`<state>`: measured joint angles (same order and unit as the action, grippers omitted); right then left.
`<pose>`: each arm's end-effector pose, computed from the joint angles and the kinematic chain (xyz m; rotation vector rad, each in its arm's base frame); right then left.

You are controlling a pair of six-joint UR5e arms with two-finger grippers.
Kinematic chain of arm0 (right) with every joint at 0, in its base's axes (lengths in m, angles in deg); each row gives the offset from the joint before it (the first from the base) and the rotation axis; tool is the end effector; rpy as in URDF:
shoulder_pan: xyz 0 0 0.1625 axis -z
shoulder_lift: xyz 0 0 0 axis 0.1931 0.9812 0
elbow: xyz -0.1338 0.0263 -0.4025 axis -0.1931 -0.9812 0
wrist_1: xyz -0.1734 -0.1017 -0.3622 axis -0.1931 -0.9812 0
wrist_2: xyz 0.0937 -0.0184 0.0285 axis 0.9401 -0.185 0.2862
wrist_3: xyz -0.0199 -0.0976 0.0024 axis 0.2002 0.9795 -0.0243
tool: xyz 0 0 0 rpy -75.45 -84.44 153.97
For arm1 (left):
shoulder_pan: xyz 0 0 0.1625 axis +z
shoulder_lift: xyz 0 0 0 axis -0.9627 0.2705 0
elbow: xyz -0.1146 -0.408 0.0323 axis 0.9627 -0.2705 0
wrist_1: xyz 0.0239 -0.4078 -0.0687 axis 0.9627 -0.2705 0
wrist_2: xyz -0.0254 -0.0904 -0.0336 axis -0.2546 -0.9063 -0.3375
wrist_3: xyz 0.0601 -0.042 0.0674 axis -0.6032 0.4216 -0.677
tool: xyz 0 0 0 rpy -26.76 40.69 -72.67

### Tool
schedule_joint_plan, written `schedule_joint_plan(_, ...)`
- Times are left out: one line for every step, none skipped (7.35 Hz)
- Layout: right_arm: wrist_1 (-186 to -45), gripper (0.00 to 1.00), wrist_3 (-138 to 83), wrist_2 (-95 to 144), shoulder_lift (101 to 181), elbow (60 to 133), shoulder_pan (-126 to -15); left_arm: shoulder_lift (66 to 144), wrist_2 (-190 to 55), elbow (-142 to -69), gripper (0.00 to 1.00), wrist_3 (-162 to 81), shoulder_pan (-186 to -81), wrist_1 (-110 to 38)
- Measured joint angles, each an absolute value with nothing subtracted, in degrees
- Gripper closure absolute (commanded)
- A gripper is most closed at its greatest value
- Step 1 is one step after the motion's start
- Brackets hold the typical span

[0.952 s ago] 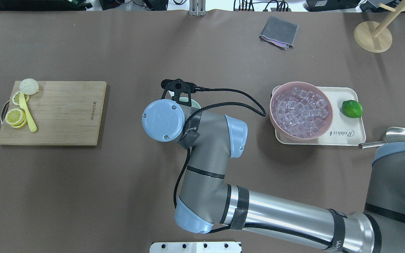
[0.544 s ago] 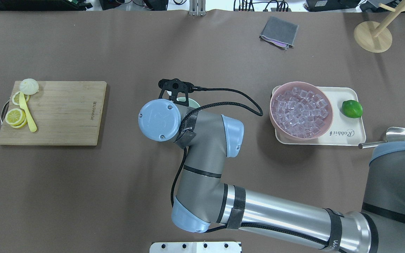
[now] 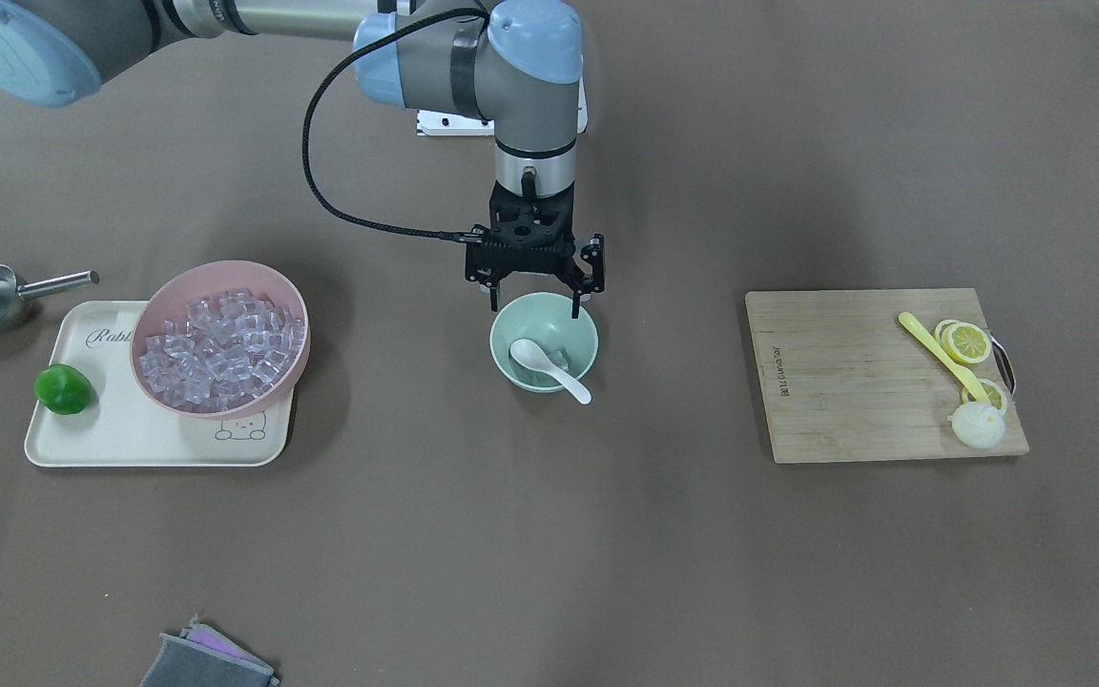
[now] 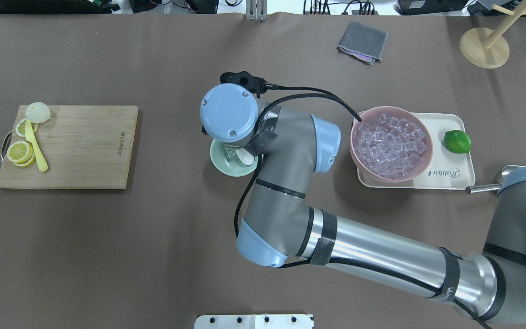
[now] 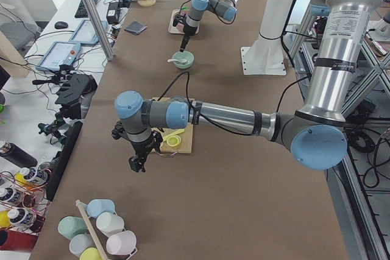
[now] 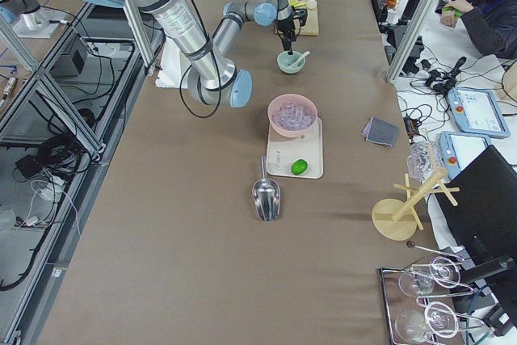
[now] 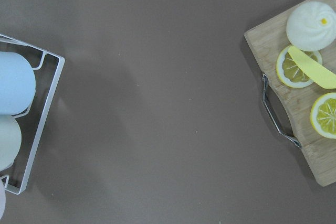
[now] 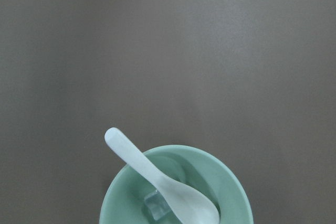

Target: Put spoon and ice into bowl

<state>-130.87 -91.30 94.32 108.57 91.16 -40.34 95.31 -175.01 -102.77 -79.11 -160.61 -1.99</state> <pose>-0.5752 -0.4685 0.1110 0.2395 -0.8137 0.2947 -0.0344 -0.5634 0.6036 0.1281 0.6756 0.4693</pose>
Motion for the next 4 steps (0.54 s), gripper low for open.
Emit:
schedule_joint_plan(-130.97,0.00,-87.77,98.37,111.90,94.64,-43.74,94.70,-175.03,-102.93,0.02,-78.95,-160.61,-1.99)
schedule_joint_plan(-131.08,0.00,-83.00,102.48,116.50,98.85,-47.38,94.18,-175.11,-103.36,0.02,-77.95,-160.62,-1.99)
schedule_joint_plan(-131.37,0.00,-77.47,106.37,121.08,102.69,-51.20,93.19,-176.47,-104.72,0.02,-74.49,-160.62,-1.99)
schedule_joint_plan(-132.18,0.00,-72.03,109.75,124.72,105.49,-55.02,91.06,-179.60,-107.56,0.02,-68.10,-160.62,-1.99)
